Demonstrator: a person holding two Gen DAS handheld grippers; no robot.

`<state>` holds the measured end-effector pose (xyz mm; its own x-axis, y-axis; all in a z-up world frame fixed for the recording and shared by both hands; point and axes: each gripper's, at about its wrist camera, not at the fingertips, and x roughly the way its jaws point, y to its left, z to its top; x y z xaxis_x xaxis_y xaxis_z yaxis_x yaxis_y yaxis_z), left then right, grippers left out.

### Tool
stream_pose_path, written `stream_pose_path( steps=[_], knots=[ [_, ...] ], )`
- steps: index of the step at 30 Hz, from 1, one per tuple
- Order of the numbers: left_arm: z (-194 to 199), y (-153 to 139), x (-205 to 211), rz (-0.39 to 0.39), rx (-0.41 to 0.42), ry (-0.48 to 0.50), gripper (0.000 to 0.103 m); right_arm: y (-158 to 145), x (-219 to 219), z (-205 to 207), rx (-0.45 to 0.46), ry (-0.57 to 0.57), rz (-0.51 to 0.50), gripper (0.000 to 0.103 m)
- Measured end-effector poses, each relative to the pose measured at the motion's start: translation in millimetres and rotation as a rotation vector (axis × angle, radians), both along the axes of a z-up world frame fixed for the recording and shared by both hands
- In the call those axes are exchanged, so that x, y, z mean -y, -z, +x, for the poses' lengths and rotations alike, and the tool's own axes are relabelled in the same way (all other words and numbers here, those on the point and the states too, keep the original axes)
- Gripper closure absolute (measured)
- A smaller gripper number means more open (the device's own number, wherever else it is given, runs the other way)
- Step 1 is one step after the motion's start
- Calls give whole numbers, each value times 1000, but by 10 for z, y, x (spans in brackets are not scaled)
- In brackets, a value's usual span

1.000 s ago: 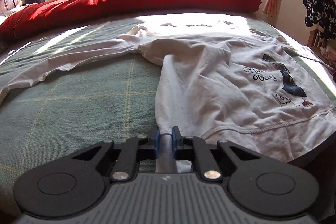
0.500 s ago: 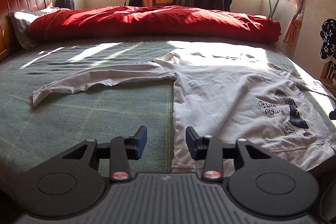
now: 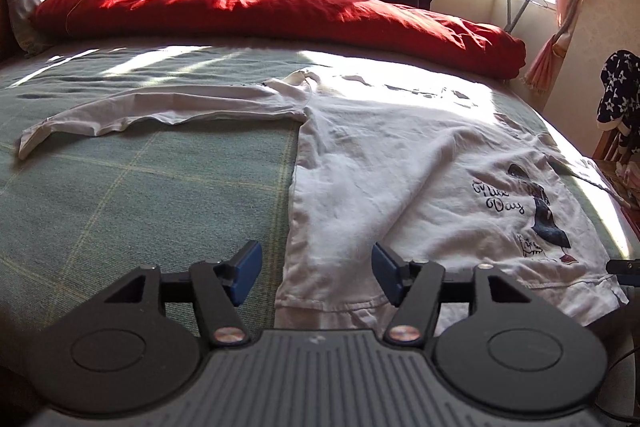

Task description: Fold clothes

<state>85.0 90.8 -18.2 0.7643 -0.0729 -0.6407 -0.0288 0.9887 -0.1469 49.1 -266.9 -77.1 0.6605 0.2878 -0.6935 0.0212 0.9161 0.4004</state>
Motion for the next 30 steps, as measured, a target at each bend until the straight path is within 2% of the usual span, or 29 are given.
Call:
stream_pose_path(
  steps=[1,2,5,7,12,15,18,20,22,25,27,29,30],
  knots=[
    [5,0,8,0,-1,3,41,-7,-26,-2,3,-12,-20,46],
    [7,-2,16,2,-2,6,40,-14,-52,-3,7,-24,-40,69],
    [5,-16,36,10,0,14,40,-56,-68,-19,20,-66,-68,93],
    [-5,-32,32,15,3,20,40,-144,-10,-36,30,-88,-89,96],
    [68,-72,-53,-3,-4,12,39,-269,62,-5,25,-120,-159,96],
    [185,-150,-93,-40,-6,38,39,-317,-25,20,10,-113,-233,91],
    [459,-235,-70,-109,1,107,32,-515,-117,16,78,-101,-278,78],
    [688,-275,-57,-173,6,155,32,-679,-199,39,146,-110,-280,51],
    [969,-241,-50,-245,-15,183,32,-772,-395,161,194,-163,-272,44],
    [1438,-80,-34,-346,-68,199,32,-726,-726,377,195,-251,-246,44],
    [1725,101,-80,-419,-132,188,32,-642,-896,494,180,-288,-222,44],
    [1933,280,-148,-427,-186,159,32,-538,-1007,571,152,-317,-199,44],
    [2015,353,-172,-383,-197,139,32,-486,-1047,595,136,-330,-192,44]
  ],
)
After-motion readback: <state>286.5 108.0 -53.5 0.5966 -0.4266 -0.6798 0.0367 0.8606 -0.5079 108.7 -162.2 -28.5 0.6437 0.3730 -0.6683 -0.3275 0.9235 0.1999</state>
